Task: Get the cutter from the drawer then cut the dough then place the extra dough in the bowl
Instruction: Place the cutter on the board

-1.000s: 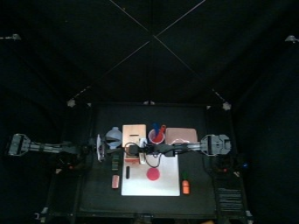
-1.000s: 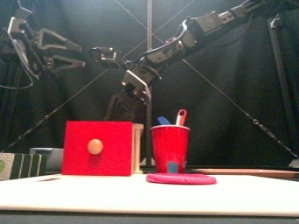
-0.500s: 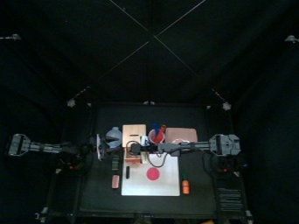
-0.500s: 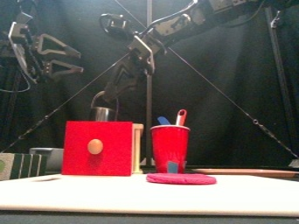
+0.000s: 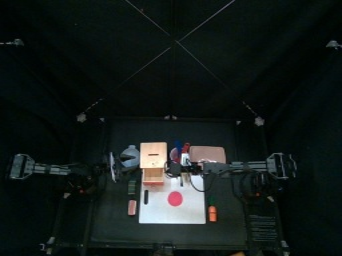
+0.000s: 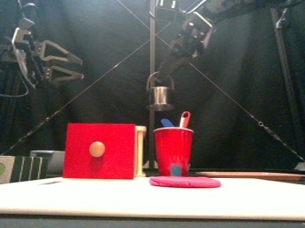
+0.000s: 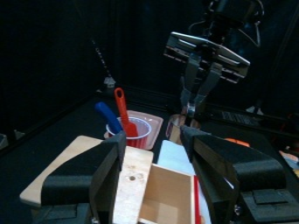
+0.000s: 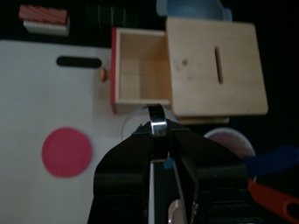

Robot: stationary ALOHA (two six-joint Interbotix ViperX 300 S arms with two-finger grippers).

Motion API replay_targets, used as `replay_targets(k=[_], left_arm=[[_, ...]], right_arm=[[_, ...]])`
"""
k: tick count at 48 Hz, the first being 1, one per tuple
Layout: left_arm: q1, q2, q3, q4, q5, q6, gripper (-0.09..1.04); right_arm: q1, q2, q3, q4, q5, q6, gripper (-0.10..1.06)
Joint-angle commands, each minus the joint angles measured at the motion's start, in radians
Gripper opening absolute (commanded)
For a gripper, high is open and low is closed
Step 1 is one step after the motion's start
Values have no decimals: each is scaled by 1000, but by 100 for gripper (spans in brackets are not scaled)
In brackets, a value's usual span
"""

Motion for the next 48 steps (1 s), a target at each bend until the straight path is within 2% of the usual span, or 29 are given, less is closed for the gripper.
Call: replay_targets(k=[1, 11, 19, 25, 31, 42, 48], left_arm=[[12, 2, -31, -14, -9, 2, 87], [25, 2, -57, -23, -9, 8, 87], [48, 2, -75, -21, -9, 9, 87], [89, 2, -77, -34, -3, 2, 87], [133, 2, -86, -75, 2, -2, 87], [140, 46, -117, -100, 58, 8, 88], [143, 71, -124, -100, 66, 6, 88]], right_arm=[[14, -61, 77, -2, -2, 64, 54], [31, -72, 204, -29, -46, 230, 54], [49, -54, 276, -67, -193, 334, 54], [74, -32, 310, -95, -259, 362, 54], [81, 8, 316, -104, -281, 365, 54], [91, 51, 288, -121, -281, 365, 54], [91, 51, 282, -112, -272, 373, 60]])
